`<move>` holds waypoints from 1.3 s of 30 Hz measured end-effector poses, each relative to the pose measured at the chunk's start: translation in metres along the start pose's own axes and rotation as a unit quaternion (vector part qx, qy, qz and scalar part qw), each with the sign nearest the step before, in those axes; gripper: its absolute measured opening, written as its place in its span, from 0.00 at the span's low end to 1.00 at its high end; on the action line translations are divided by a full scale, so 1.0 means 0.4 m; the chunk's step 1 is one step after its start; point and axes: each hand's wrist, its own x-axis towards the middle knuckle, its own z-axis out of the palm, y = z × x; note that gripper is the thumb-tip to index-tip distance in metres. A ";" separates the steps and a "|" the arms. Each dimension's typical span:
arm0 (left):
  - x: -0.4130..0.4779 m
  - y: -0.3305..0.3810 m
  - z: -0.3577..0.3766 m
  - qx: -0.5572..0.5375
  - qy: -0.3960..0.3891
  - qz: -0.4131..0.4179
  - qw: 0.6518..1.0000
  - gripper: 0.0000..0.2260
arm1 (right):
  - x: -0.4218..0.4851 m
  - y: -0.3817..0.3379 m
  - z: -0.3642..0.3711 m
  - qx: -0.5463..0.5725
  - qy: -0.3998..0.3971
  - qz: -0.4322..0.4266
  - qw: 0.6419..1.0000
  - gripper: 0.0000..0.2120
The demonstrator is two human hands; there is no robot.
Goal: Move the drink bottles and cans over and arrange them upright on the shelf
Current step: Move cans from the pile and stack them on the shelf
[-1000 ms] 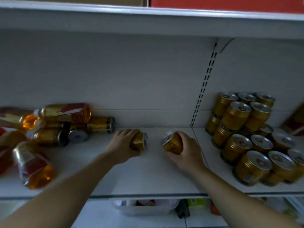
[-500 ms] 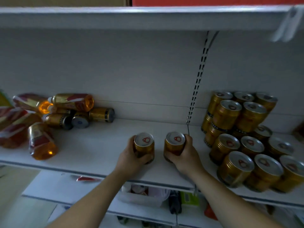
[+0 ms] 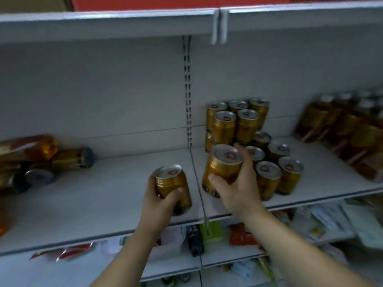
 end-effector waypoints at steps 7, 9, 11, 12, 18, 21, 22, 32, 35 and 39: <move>0.049 0.136 0.203 -0.051 -0.055 0.051 0.996 0.24 | 0.138 -0.009 -0.234 -0.012 0.127 0.008 0.992 0.33; 0.074 0.157 0.254 -0.030 -0.069 0.072 0.995 0.25 | 0.192 0.024 -0.290 -0.042 0.115 0.017 0.992 0.34; 0.102 0.168 0.302 -0.005 -0.067 0.084 0.994 0.26 | 0.249 0.063 -0.336 -0.077 0.078 0.027 0.994 0.35; 0.115 0.168 0.325 0.006 -0.060 0.083 0.995 0.27 | 0.274 0.081 -0.354 -0.096 0.053 0.030 0.993 0.35; 0.155 0.109 0.411 0.052 0.002 0.053 0.997 0.29 | 0.406 0.193 -0.402 -0.109 -0.064 -0.011 0.992 0.28; 0.156 0.090 0.430 0.064 0.023 0.033 0.997 0.32 | 0.452 0.223 -0.393 -0.078 -0.093 -0.025 0.992 0.30; 0.152 0.090 0.438 0.076 0.026 0.032 0.996 0.32 | 0.459 0.231 -0.391 -0.072 -0.108 -0.025 0.991 0.33; 0.132 0.079 0.462 0.160 0.037 0.026 0.986 0.35 | 0.467 0.266 -0.388 -0.104 -0.133 -0.030 0.985 0.42; 0.141 0.069 0.454 0.169 0.033 0.025 0.985 0.37 | 0.467 0.255 -0.383 -0.102 -0.128 -0.023 0.986 0.41; 0.139 0.067 0.407 0.157 -0.058 0.008 0.986 0.37 | 0.471 0.218 -0.383 -0.107 -0.125 -0.018 0.986 0.35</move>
